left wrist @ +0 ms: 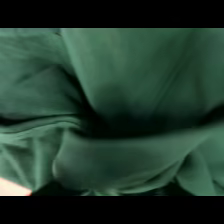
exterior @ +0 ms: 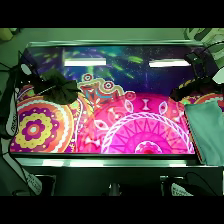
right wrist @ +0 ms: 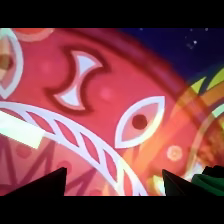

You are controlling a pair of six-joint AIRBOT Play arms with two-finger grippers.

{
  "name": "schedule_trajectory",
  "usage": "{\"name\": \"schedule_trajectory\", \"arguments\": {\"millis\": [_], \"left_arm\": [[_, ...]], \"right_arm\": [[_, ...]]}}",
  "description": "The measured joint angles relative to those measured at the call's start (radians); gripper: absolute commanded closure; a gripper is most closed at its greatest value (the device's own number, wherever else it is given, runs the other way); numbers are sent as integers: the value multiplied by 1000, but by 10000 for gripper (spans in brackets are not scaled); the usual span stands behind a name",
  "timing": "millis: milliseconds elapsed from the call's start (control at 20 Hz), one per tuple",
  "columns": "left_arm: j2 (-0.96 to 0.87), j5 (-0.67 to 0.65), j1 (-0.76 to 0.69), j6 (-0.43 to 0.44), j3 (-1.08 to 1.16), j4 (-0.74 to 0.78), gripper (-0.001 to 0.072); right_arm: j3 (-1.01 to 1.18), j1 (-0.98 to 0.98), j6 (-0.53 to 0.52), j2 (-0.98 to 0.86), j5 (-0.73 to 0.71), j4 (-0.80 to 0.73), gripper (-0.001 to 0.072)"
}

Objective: Fold the shirts.

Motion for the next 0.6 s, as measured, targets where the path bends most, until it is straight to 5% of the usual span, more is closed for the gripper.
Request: {"name": "schedule_trajectory", "arguments": {"millis": [50,250,450,600], "left_arm": [[-14,-3,-3,2,8,-8,683],[14,-10,-29,63,61,-68,684],[253,69,-114,198,96,-209,684],[496,251,-249,267,105,-329,684]], "right_arm": [[0,0,-1,0,3,2,57],[11,0,-18,3,16,8,58],[108,0,-34,36,13,8,57],[232,0,-25,100,-10,3,58]]}}
